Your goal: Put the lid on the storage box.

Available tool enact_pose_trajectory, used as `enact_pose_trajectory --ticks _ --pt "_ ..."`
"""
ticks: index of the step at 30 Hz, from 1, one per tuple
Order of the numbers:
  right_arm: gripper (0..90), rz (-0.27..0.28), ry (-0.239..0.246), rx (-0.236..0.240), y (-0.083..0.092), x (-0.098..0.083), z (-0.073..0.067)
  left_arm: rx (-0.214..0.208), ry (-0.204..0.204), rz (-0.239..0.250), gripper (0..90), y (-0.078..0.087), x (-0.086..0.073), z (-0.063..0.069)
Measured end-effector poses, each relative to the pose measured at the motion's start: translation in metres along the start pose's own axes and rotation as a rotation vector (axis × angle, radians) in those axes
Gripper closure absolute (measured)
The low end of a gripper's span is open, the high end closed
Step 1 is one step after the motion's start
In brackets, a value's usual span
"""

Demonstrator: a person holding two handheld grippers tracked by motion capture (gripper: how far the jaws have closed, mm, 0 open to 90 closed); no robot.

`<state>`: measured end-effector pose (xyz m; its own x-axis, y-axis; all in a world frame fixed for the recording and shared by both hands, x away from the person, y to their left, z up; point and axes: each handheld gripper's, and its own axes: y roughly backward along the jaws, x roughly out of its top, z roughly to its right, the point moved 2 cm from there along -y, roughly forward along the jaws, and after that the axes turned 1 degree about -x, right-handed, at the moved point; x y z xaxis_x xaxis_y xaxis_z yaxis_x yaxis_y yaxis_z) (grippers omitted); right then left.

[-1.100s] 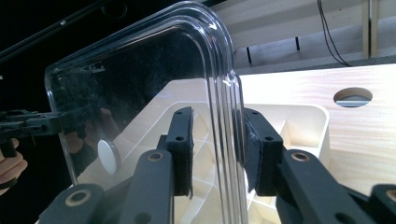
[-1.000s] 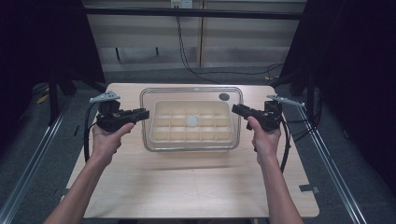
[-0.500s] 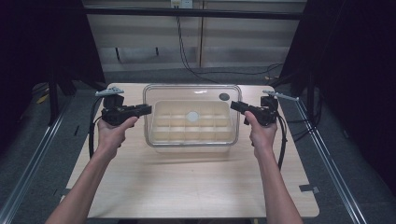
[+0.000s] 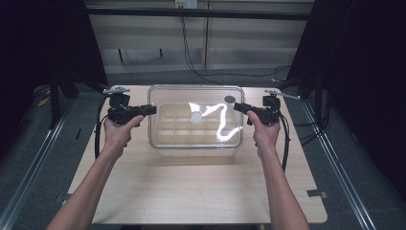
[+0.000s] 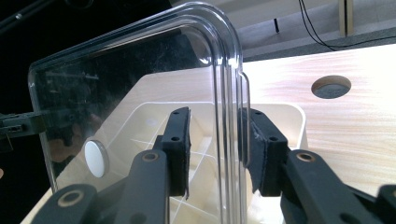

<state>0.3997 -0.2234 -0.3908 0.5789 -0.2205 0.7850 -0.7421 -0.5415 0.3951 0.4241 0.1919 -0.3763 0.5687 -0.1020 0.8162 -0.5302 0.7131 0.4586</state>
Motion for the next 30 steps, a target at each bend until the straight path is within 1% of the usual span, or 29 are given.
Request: enact_pose_trajectory --ticks 4,7,8,10,11,12,14,16,17,18,21,25,26,29,30 --pt "64.1 0.004 -0.001 0.004 0.001 0.000 0.000 -0.004 -0.005 0.004 70.7 0.001 0.001 0.000" --pt "64.2 0.010 0.003 0.010 0.002 0.001 -0.001 -0.007 0.014 0.006 70.9 0.003 0.000 0.001" --pt "64.0 0.011 0.001 0.010 0.002 0.001 -0.001 -0.010 0.011 0.014 71.2 0.004 0.001 0.003" --pt "63.9 0.015 -0.009 0.017 0.002 0.002 0.001 -0.012 -0.004 0.008 71.6 0.004 0.001 0.004" --pt "63.9 0.017 -0.018 0.019 0.002 0.002 0.003 -0.004 -0.020 0.011 71.6 0.003 0.002 0.004" --pt "63.9 0.016 -0.019 0.014 0.001 0.003 0.004 0.004 -0.018 0.010 71.4 0.001 0.003 0.005" --pt "63.8 0.011 -0.010 0.002 0.000 0.004 0.002 0.012 -0.004 -0.007 70.4 -0.004 0.002 0.000" --pt "64.4 0.008 -0.002 -0.001 -0.002 0.004 0.002 -0.002 0.015 -0.005 70.1 -0.007 0.001 -0.006" --pt "64.5 0.005 0.000 -0.003 -0.003 0.004 0.003 -0.002 0.018 -0.005 70.1 -0.008 0.001 -0.007" --pt "64.4 -0.002 -0.004 -0.005 -0.004 0.004 0.004 0.008 0.007 -0.009 69.8 -0.010 0.001 -0.007" --pt "63.5 -0.016 -0.006 -0.022 -0.010 0.005 0.006 0.020 0.008 -0.016 68.3 -0.014 0.002 -0.008" --pt "63.0 -0.029 -0.014 -0.031 -0.016 0.005 0.009 0.019 0.015 -0.026 67.6 -0.018 0.002 -0.013" --pt "62.7 -0.033 -0.013 -0.033 -0.016 0.005 0.010 0.019 0.020 -0.021 67.4 -0.020 0.003 -0.013" --pt "61.7 -0.051 -0.015 -0.049 -0.020 0.006 0.012 0.016 0.025 -0.032 66.8 -0.024 0.003 -0.017" --pt "61.6 -0.056 -0.016 -0.050 -0.021 0.005 0.013 0.014 0.035 -0.034 66.8 -0.026 0.003 -0.018"
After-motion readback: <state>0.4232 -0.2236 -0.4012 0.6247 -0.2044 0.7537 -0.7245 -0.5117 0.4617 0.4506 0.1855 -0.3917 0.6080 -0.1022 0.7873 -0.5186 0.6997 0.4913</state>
